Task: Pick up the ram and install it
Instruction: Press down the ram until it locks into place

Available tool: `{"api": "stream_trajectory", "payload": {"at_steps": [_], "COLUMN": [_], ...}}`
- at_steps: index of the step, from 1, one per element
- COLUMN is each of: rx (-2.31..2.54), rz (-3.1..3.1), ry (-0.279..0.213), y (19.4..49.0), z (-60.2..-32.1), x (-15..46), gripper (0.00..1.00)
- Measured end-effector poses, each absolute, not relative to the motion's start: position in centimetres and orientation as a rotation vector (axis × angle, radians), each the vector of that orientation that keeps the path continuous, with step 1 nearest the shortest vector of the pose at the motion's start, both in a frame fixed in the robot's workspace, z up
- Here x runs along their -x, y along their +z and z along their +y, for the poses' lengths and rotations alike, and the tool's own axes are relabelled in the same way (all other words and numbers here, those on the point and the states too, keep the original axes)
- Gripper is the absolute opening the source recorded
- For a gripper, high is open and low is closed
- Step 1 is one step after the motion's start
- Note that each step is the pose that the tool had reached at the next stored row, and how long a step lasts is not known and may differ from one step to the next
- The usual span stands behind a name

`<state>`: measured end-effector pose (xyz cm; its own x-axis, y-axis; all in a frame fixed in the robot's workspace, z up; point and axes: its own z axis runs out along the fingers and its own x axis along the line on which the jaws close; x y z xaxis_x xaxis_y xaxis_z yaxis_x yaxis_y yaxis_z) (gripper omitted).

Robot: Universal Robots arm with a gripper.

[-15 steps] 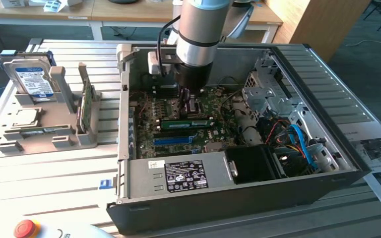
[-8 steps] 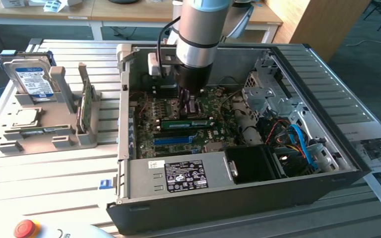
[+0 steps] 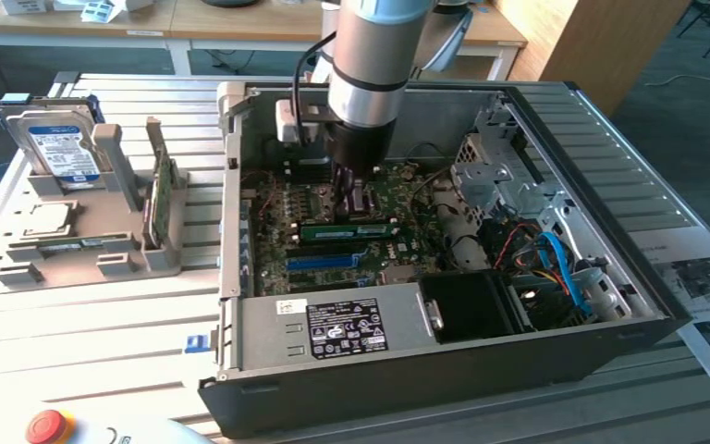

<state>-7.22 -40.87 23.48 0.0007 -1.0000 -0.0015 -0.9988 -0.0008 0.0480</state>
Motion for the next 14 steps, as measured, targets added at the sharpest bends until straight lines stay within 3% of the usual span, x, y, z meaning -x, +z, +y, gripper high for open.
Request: {"api": "stream_trajectory", "payload": {"at_steps": [14], "rx": [-2.199], "rz": [-2.197], "ry": [-0.054], "y": [22.97], "z": [-40.87], "x": [7.22], "gripper": [0.11]}}
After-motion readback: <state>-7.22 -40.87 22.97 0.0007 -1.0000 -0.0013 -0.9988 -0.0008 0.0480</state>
